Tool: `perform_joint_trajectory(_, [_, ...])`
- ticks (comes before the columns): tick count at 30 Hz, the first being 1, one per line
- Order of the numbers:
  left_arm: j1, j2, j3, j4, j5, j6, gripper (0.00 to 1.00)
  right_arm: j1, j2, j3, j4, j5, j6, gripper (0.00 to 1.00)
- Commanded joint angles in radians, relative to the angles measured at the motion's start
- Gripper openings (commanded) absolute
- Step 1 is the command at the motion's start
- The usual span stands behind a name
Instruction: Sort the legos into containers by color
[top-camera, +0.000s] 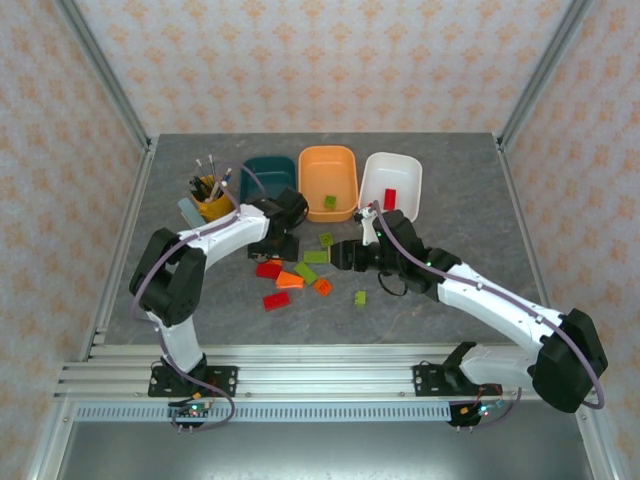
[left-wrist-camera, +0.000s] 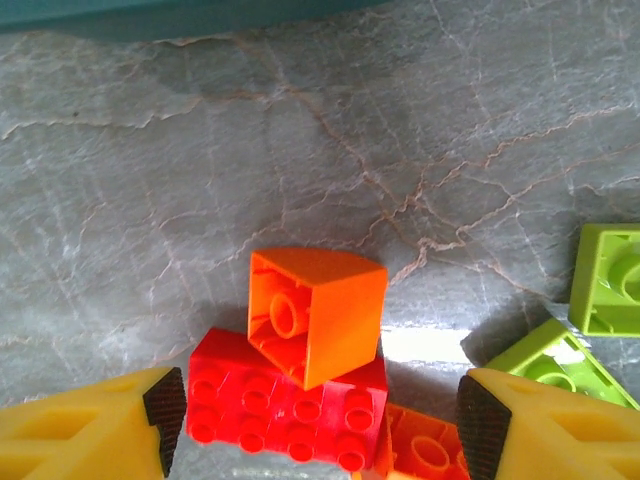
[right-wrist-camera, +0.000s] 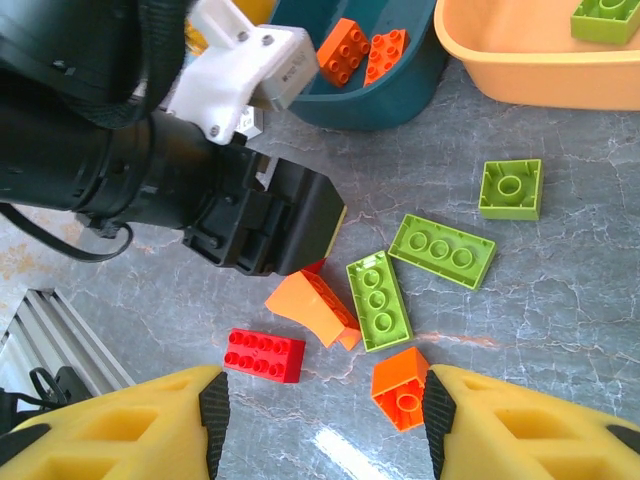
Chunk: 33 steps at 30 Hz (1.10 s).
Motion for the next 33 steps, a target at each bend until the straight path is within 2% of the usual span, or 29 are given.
perform_joint_trajectory(1, [0.004, 0.042, 0.034, 0.003, -0.029, 0.057, 0.72, 0.004, 0.003, 0.03, 0.02, 0.017, 0.006, 0.56])
perform_joint_trajectory(8, [0.027, 0.075, 0.022, 0.03, -0.009, 0.068, 0.68, 0.004, 0.003, 0.038, 0.014, 0.021, 0.008, 0.56])
perform_joint_trajectory(15, [0.026, 0.134, 0.027, 0.051, -0.006, 0.082, 0.53, 0.004, 0.024, 0.043, 0.03, 0.02, 0.025, 0.56])
perform_joint_trajectory(20, [0.026, 0.151, 0.021, 0.059, -0.005, 0.081, 0.51, 0.004, 0.031, 0.054, 0.013, 0.023, 0.024, 0.56])
perform_joint_trajectory(22, [0.027, 0.152, 0.016, 0.064, -0.008, 0.081, 0.47, 0.004, 0.03, 0.054, 0.01, 0.027, 0.026, 0.56])
perform_joint_trajectory(27, [0.027, 0.128, 0.005, 0.07, -0.018, 0.081, 0.35, 0.004, 0.029, 0.056, 0.0, 0.031, 0.031, 0.56])
perform_joint_trajectory(33, [0.025, 0.026, 0.007, 0.034, -0.063, 0.073, 0.31, 0.004, 0.027, 0.06, -0.008, 0.047, 0.032, 0.55])
